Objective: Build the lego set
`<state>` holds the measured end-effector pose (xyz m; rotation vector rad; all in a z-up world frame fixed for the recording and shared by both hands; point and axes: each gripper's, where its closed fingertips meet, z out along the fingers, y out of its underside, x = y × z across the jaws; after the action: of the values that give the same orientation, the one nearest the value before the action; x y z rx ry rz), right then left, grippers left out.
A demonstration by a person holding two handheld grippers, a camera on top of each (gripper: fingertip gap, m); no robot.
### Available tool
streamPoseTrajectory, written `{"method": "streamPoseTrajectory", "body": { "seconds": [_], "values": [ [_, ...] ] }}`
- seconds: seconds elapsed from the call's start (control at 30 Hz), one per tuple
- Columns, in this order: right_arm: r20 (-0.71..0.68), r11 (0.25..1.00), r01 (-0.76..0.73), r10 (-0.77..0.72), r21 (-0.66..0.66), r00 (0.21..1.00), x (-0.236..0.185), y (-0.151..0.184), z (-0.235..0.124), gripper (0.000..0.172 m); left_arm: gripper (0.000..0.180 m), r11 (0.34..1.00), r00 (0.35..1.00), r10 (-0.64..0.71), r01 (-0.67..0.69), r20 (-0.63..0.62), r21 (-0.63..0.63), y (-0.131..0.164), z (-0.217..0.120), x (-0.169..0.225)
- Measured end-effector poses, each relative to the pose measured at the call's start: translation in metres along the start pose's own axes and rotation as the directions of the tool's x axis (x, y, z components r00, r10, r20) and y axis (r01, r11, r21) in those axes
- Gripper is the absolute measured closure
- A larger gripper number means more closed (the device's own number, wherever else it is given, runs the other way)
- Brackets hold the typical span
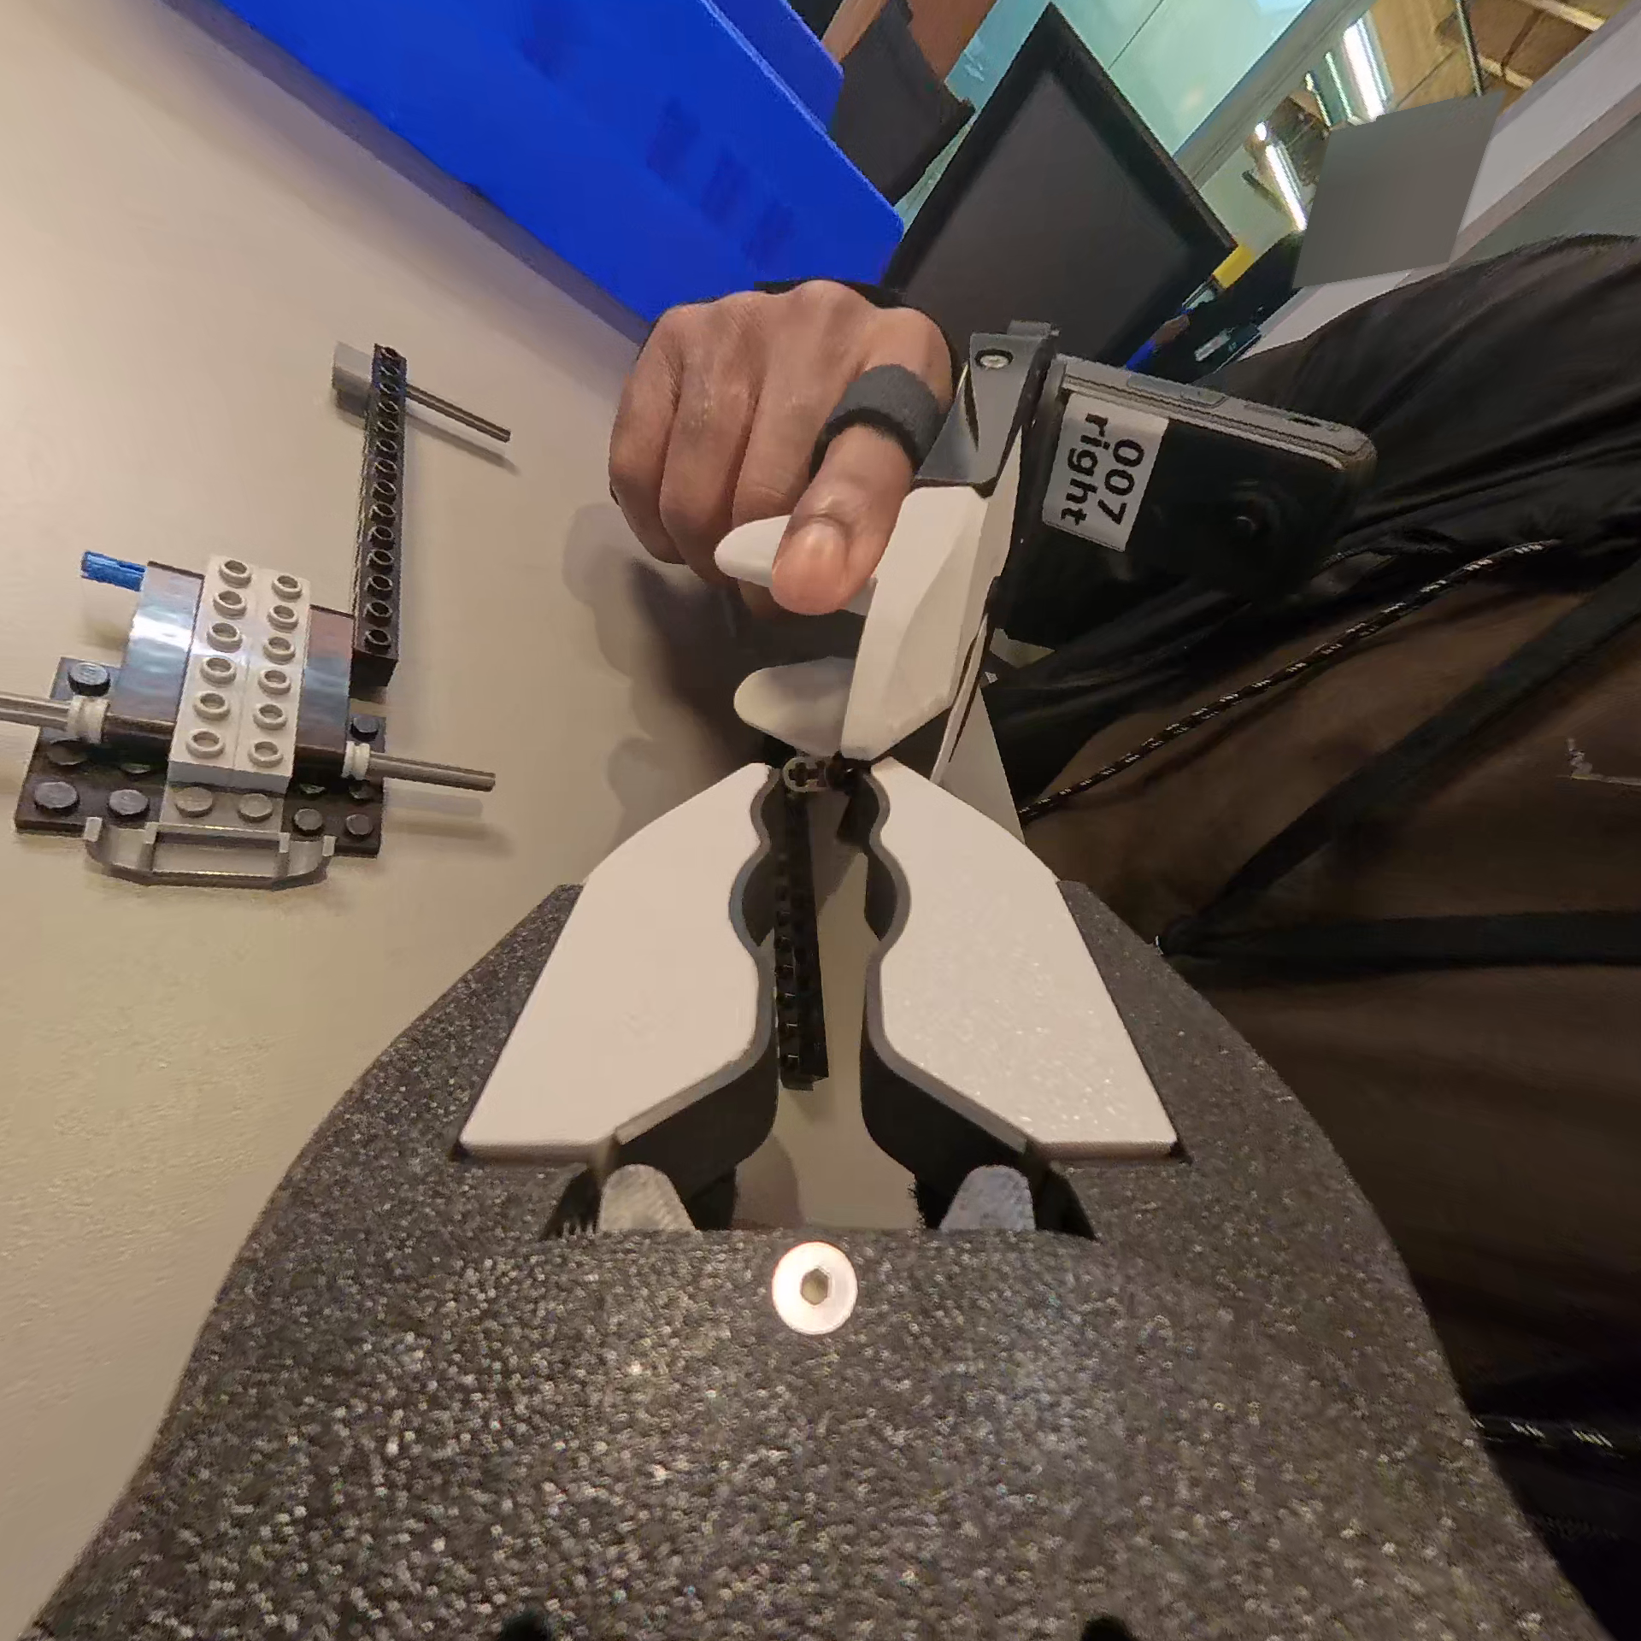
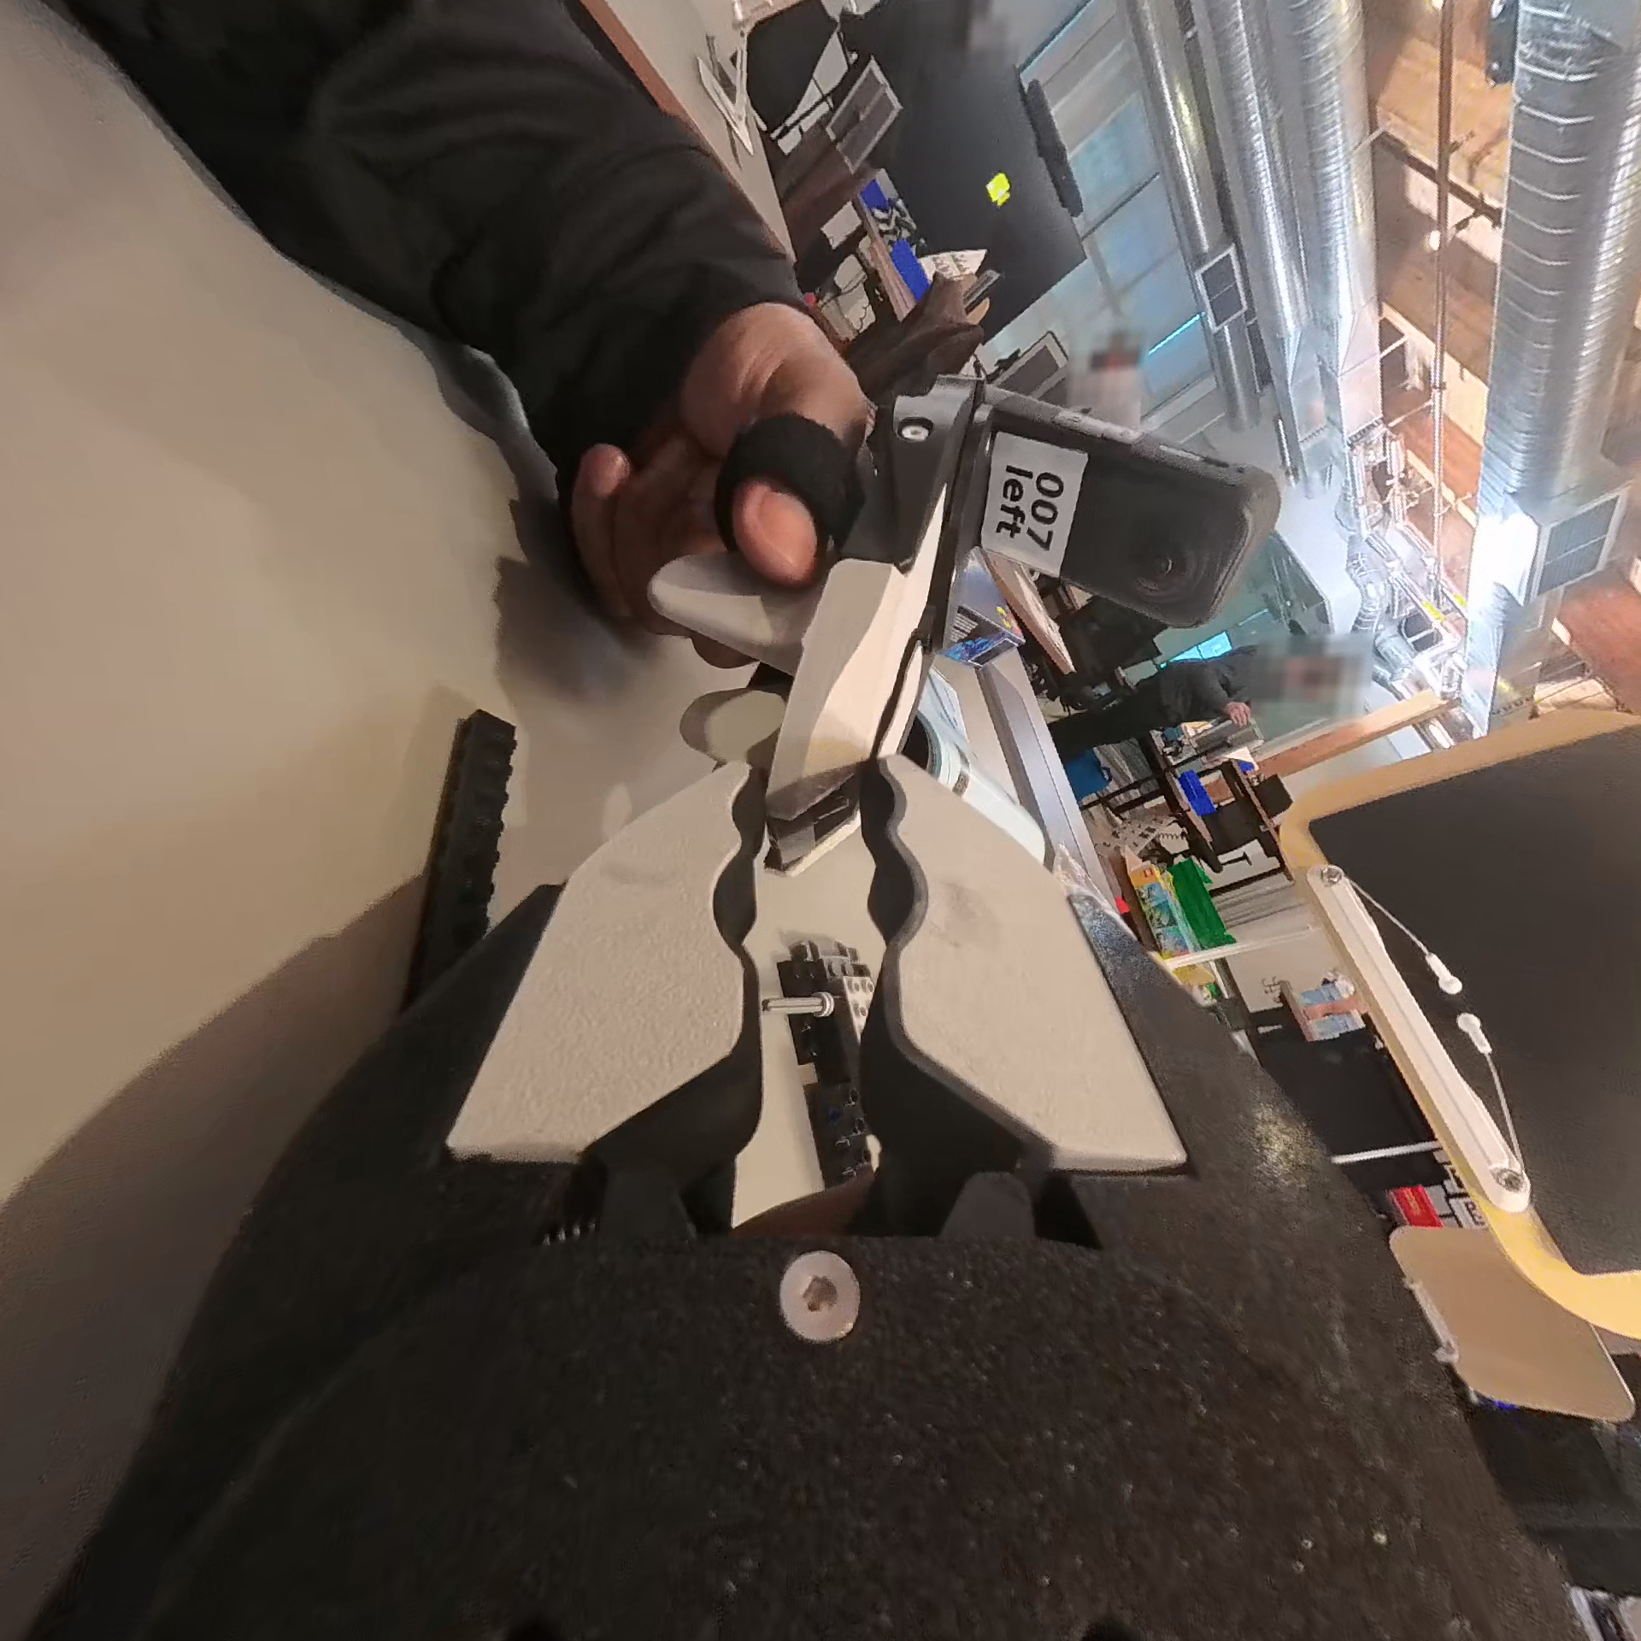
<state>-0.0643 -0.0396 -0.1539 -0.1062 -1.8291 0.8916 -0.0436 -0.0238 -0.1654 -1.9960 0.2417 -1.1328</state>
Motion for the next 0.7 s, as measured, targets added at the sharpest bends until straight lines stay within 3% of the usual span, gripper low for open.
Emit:
{"method": "streamPoseTrajectory", "body": {
  "seconds": [0.37,0.53,0.7],
  "values": [
    [-0.109,0.991,-0.131,0.131,0.004,0.985,0.020,-0.004,-0.002,0.156,0.165,0.988,0.994,-0.042,0.056,-0.096,0.144,-0.020,-0.006,0.007],
    [-0.004,0.994,-0.109,0.110,0.023,0.994,0.008,-0.007,-0.005,0.142,0.166,0.994,0.996,-0.022,0.031,-0.090,0.101,-0.014,-0.004,0.009],
    [0.056,0.987,-0.150,0.147,0.065,0.988,0.006,-0.012,-0.011,0.141,0.166,0.998,0.993,0.009,-0.001,-0.120,0.068,-0.009,-0.004,0.017]
  ]
}}
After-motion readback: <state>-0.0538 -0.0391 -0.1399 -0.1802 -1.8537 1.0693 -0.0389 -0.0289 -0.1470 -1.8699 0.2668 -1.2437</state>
